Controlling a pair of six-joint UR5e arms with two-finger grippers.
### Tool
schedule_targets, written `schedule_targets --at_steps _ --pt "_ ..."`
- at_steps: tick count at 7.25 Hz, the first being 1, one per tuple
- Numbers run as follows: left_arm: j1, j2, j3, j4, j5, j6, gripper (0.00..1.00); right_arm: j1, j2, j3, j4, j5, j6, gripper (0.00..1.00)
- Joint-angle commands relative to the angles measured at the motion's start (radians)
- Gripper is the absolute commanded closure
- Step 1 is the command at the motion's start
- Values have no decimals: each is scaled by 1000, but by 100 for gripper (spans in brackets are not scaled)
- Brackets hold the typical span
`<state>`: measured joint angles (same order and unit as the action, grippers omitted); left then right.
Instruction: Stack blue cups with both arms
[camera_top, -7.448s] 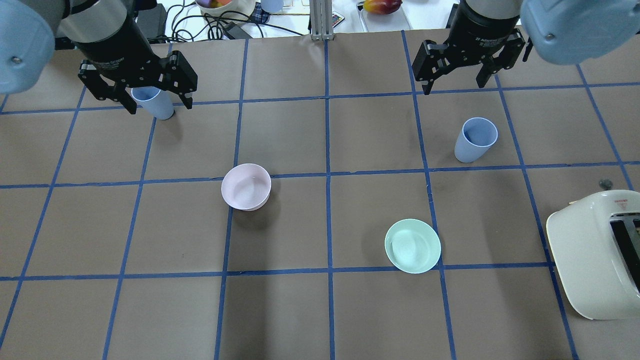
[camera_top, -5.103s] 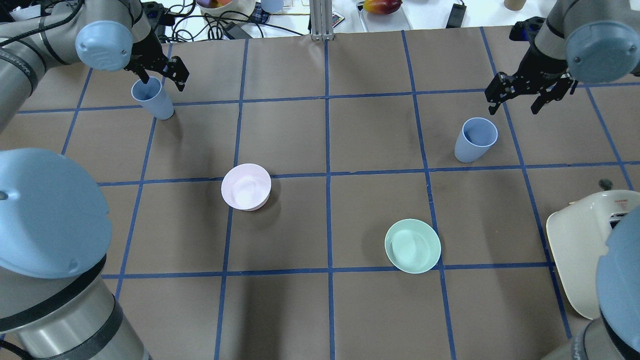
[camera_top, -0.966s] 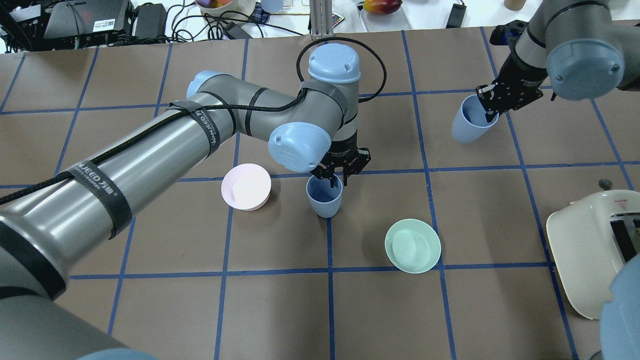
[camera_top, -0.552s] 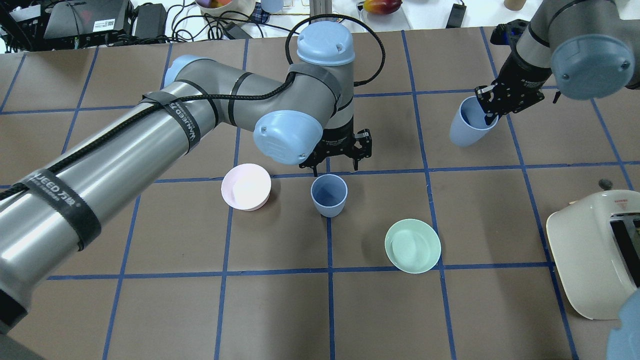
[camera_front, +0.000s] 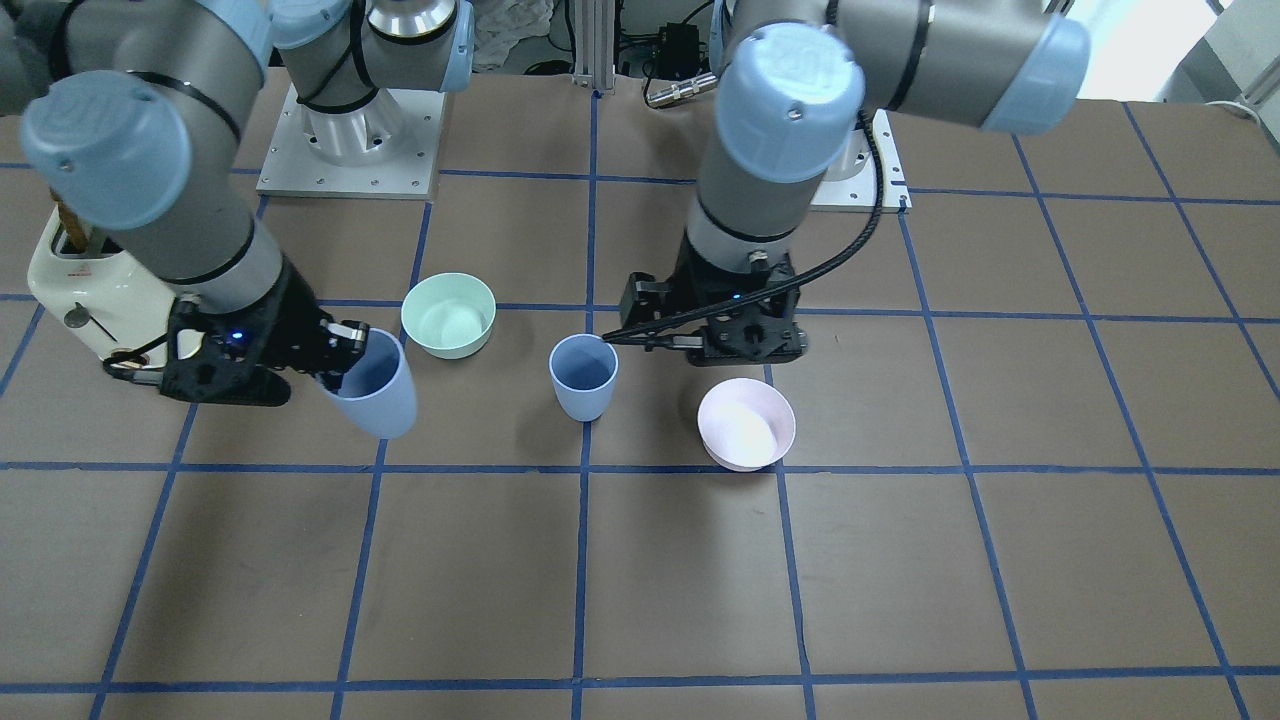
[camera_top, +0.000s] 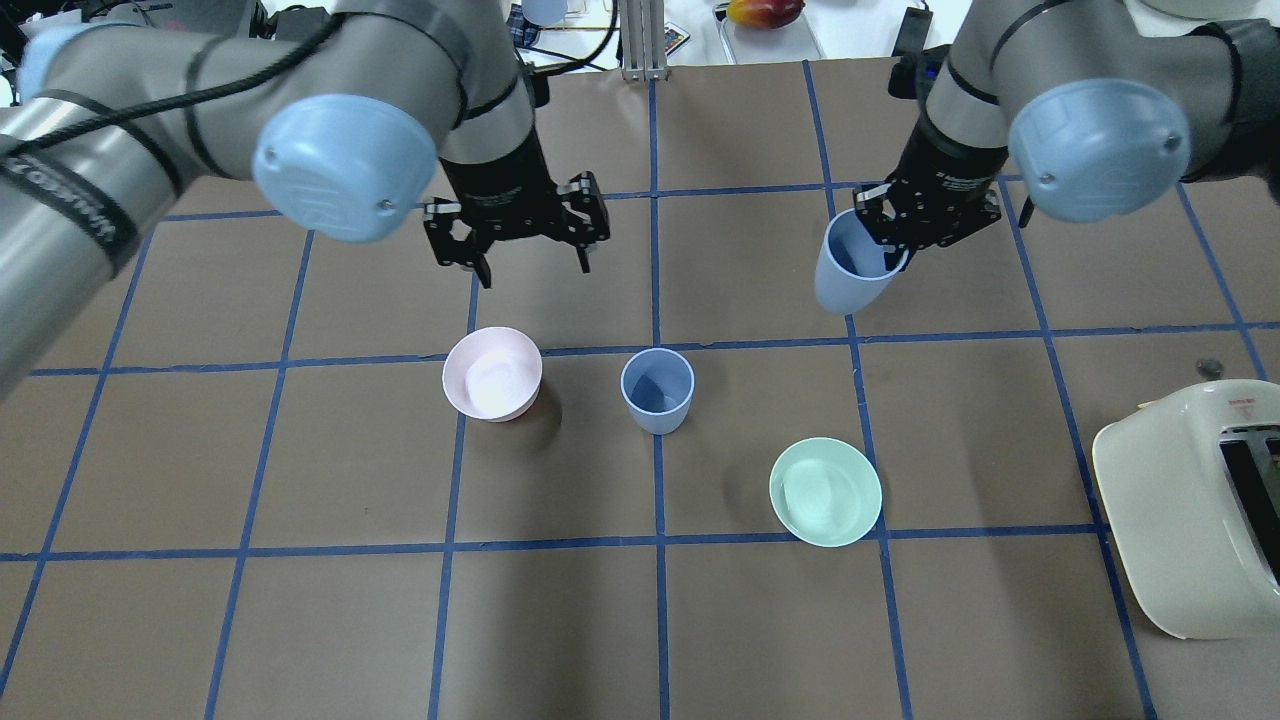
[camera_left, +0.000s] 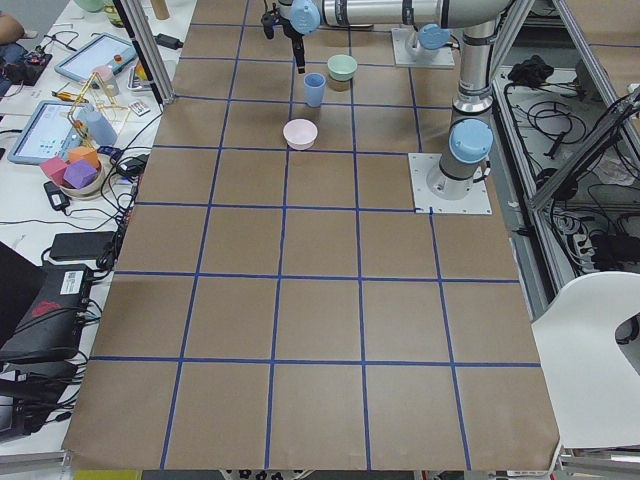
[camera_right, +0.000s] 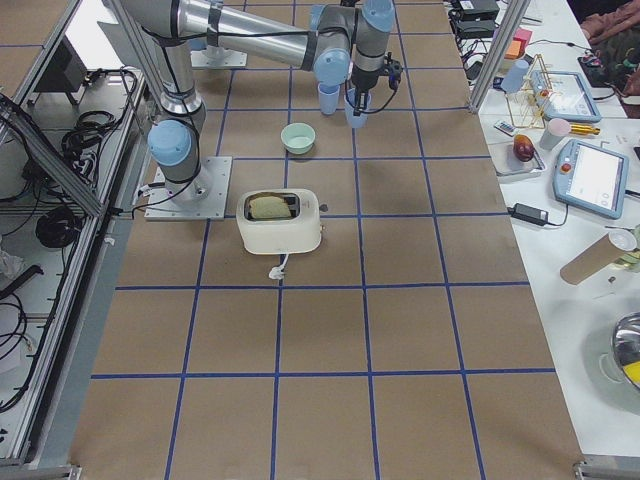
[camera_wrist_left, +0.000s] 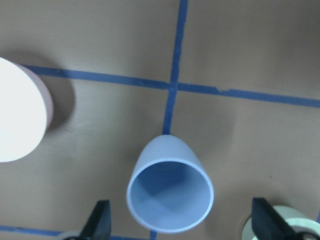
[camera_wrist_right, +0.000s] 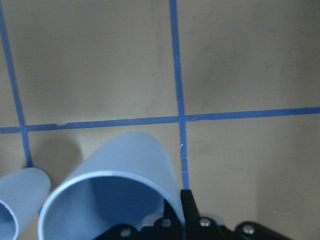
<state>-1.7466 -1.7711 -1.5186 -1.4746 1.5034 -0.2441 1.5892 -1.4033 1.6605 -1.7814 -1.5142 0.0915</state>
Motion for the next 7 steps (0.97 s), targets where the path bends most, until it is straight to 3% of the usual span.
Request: schedule_targets --at_steps 1,2,4,5,7 --pt "129 125 -5 -23 11 236 0 229 -17 -4 -18 -1 306 100" --pt "128 184 -17 -24 6 236 0 318 -8 -2 -85 -15 397 100" --pt "130 216 -85 3 6 233 0 392 -3 4 -93 -12 476 100" --pt "131 197 -115 90 11 227 0 396 27 4 -95 -17 467 100" --pt "131 205 -123 122 12 229 0 385 30 18 -98 -62 429 100"
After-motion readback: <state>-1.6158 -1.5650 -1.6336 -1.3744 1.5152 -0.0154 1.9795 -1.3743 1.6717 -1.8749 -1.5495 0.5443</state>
